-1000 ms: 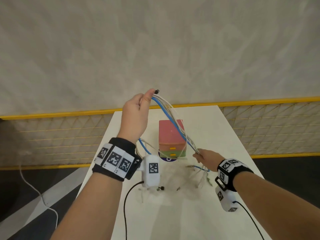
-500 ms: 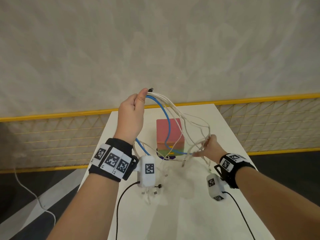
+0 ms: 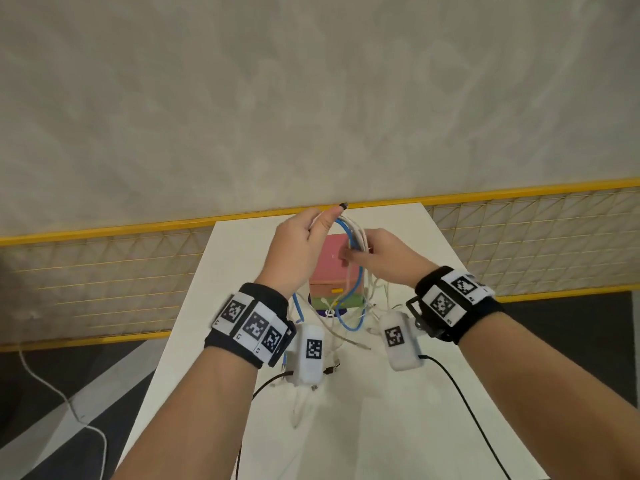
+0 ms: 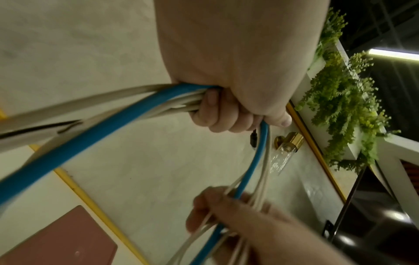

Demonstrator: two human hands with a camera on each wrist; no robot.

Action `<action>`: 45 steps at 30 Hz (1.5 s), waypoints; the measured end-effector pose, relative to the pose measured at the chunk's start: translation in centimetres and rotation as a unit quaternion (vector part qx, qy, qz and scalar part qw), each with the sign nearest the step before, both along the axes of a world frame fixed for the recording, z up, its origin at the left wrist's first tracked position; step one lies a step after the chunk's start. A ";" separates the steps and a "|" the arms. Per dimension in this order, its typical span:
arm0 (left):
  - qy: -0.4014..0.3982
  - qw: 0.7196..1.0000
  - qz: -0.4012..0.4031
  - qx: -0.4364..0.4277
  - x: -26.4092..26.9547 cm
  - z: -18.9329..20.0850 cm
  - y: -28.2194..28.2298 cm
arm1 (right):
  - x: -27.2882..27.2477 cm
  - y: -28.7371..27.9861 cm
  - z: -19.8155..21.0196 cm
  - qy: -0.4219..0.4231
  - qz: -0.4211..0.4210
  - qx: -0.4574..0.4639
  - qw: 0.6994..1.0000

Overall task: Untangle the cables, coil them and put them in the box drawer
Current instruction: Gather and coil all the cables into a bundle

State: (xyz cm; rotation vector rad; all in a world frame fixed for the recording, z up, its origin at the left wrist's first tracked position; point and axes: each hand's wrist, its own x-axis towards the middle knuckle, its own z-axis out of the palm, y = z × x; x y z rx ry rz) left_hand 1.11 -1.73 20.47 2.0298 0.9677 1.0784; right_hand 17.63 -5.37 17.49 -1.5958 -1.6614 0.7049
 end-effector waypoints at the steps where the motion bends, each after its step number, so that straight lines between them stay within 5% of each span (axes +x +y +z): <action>1: -0.014 1.000 0.000 0.002 -0.1 0.4 0.0 | -0.1 0.2 -0.8 -0.012 -0.014 -0.008 1.000; 6: -0.159 0.986 0.043 -0.021 -1.9 2.2 1.4 | 2.6 -0.7 -7.8 0.011 -0.064 -0.085 0.994; 11: -0.187 0.981 0.037 -0.040 -2.4 2.1 1.2 | 3.9 -0.9 -11.1 0.107 -0.078 -0.143 0.981; 16: -0.234 0.970 0.055 -0.036 -3.7 3.9 1.6 | 6.4 -3.0 -14.4 -0.128 -0.073 -0.253 0.956; 20: -0.233 0.971 0.053 -0.026 -3.8 4.1 1.4 | 6.8 -2.9 -14.1 -0.181 -0.063 -0.259 0.947; 22: -0.242 0.968 0.058 -0.033 -3.6 4.1 1.2 | 6.5 -2.6 -12.7 -0.197 -0.065 -0.235 0.949; 26: -0.256 0.964 0.062 -0.033 -3.6 4.3 1.5 | 7.4 -1.7 -11.7 -0.164 -0.197 -0.040 0.966; 28: -0.237 0.970 0.053 -0.030 -3.5 4.0 1.6 | 7.5 -1.7 -11.4 -0.181 -0.112 -0.110 0.971; 30: -0.201 0.978 0.035 -0.031 -2.9 3.1 1.5 | 7.0 -1.8 -10.8 -0.232 -0.033 -0.233 0.944; 32: -0.149 0.988 0.017 -0.024 -2.0 1.5 1.4 | 6.6 -1.7 -9.5 -0.267 -0.031 -0.249 0.930; 35: -0.057 0.998 0.007 -0.012 -0.6 -0.9 1.1 | 5.3 -1.0 -7.5 -0.178 -0.109 -0.101 0.973; 37: -0.009 1.000 -0.002 -0.012 0.0 -2.1 1.0 | 3.8 -0.8 -5.4 -0.016 -0.148 0.029 0.988; 39: 0.045 0.999 0.002 -0.002 0.5 -3.1 1.0 | 2.0 -1.4 -2.2 0.135 -0.090 0.121 0.979; 40: 0.066 0.998 0.006 0.000 0.7 -3.4 1.1 | 1.1 -1.8 -0.6 0.138 -0.039 0.142 0.979; 43: 0.089 0.996 0.008 0.000 1.5 -3.7 1.0 | -1.1 -1.6 1.6 -0.054 0.065 0.117 0.989; 45: 0.080 0.997 0.005 -0.002 1.7 -3.5 0.7 | -2.0 -0.6 1.4 -0.155 0.045 0.113 0.980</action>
